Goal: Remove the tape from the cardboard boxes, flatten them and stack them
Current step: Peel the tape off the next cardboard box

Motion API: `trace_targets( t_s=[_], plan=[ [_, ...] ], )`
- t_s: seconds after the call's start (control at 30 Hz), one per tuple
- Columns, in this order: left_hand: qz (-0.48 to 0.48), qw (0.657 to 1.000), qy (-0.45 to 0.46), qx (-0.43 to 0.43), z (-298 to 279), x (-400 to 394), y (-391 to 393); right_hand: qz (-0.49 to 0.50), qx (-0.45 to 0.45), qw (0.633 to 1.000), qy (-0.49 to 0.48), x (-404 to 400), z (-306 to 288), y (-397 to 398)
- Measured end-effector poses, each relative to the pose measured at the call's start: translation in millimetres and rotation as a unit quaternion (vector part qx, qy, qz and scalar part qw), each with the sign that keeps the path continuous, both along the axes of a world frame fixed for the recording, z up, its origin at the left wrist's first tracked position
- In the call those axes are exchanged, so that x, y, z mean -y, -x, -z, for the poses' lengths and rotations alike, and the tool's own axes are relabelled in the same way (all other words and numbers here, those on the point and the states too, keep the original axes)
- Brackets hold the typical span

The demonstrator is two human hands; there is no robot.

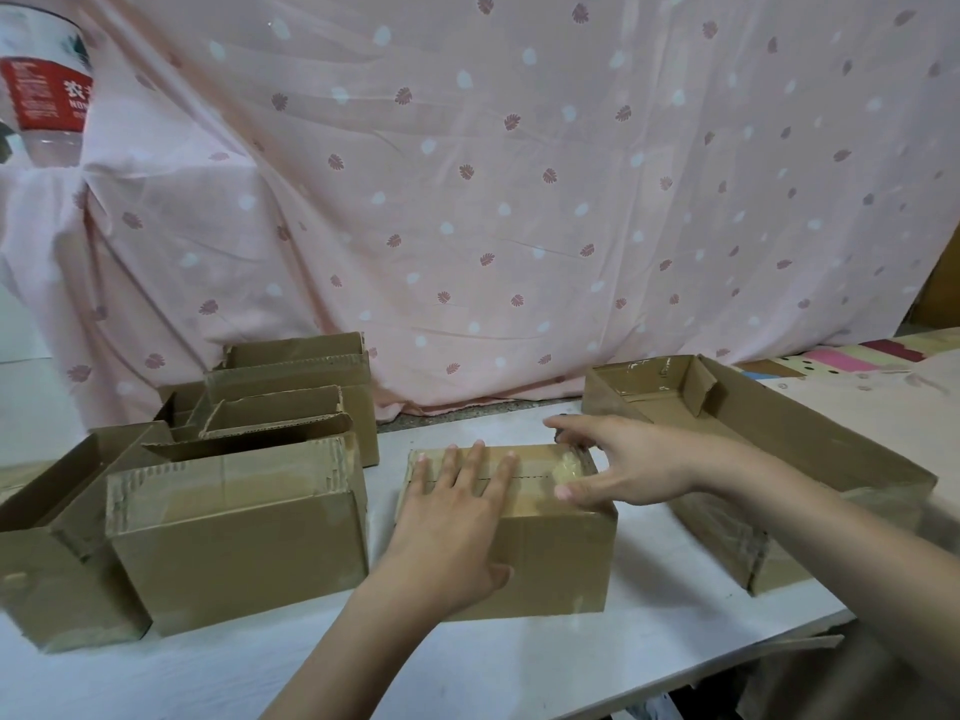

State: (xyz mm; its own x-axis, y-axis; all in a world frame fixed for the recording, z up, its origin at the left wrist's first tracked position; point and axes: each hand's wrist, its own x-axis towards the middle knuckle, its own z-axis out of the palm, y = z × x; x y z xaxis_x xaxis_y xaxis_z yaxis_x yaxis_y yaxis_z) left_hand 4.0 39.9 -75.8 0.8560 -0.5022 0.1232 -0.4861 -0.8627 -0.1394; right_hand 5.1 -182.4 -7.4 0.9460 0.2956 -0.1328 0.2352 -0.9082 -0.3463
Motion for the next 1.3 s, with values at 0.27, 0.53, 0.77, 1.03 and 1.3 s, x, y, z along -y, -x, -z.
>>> trace_targets(
  t_s=[0.27,0.53,0.77,1.03,1.3],
  plan=[
    [-0.009,1.0,0.027,-0.001,2,3,-1,-0.008,-0.057,0.994,0.091,-3,7,-4],
    [0.006,0.984,0.128,0.123,-29,-5,30,0.115,-0.064,0.987,-0.093,-8,0,-1],
    [0.04,0.99,0.107,0.077,-47,18,59,0.241,-0.207,0.885,-0.34,-20,-17,24],
    [0.035,0.991,0.02,0.13,-52,6,42,0.289,-0.195,0.869,-0.351,-36,-15,46],
    [0.089,0.996,-0.003,-0.02,-94,-22,26,0.08,0.21,0.948,-0.225,-41,-17,48]
  ],
)
